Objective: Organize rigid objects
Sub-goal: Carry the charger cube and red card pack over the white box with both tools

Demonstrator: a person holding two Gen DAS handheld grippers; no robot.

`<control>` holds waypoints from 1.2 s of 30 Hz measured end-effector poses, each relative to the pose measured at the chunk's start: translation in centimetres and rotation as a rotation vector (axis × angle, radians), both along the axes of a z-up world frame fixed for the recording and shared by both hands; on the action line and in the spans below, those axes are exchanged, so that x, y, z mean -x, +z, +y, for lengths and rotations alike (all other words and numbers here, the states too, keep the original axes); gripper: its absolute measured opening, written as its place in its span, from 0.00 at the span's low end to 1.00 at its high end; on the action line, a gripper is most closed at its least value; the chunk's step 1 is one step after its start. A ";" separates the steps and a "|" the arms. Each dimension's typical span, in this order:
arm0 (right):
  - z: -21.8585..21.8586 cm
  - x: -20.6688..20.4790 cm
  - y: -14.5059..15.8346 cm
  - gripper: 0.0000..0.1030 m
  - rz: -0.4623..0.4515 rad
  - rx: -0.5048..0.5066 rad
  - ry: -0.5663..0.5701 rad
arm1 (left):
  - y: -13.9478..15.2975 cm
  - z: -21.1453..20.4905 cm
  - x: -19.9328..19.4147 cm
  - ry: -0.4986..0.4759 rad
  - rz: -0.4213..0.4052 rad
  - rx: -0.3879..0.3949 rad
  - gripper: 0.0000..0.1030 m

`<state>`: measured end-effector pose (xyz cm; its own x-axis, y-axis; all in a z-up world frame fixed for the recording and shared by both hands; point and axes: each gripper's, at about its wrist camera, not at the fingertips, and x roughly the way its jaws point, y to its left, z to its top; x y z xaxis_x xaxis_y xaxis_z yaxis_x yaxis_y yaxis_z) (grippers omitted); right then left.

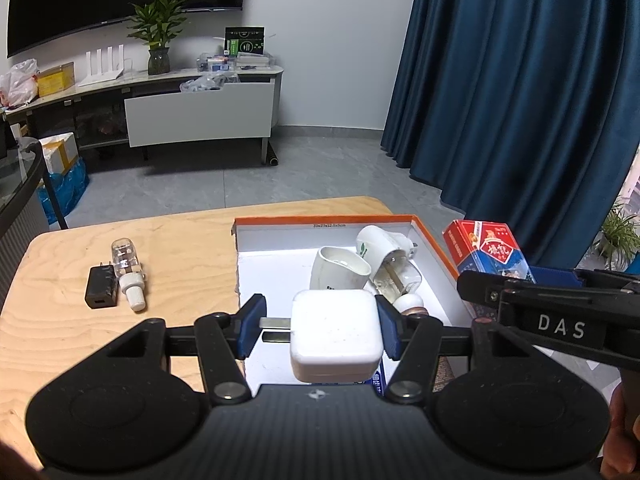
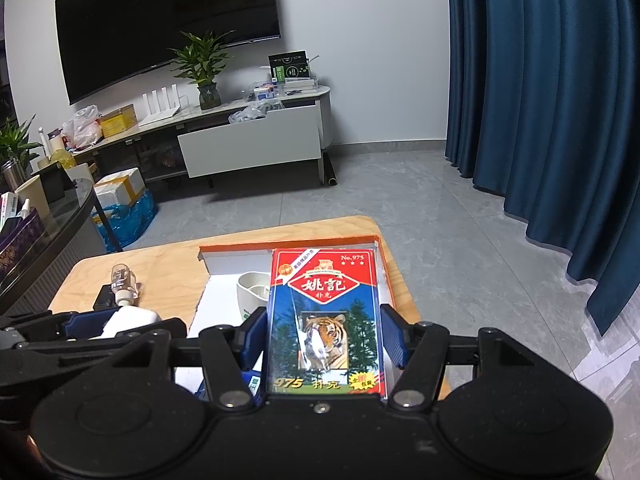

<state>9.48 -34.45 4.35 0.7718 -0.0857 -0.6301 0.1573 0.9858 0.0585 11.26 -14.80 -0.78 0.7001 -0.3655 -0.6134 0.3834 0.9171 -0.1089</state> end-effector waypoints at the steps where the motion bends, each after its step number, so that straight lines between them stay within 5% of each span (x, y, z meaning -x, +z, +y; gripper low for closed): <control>1: 0.0 0.0 0.0 0.69 0.000 0.000 0.000 | 0.0 0.0 0.0 0.000 0.001 0.000 0.57; 36: 0.3 -0.5 -1.0 0.69 0.018 0.000 -0.007 | -0.6 0.2 -0.2 0.003 0.019 0.007 0.57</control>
<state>9.94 -34.17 3.38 0.7598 -0.0905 -0.6439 0.1648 0.9847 0.0561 11.41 -14.60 -1.42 0.6893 -0.3678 -0.6241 0.3784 0.9175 -0.1228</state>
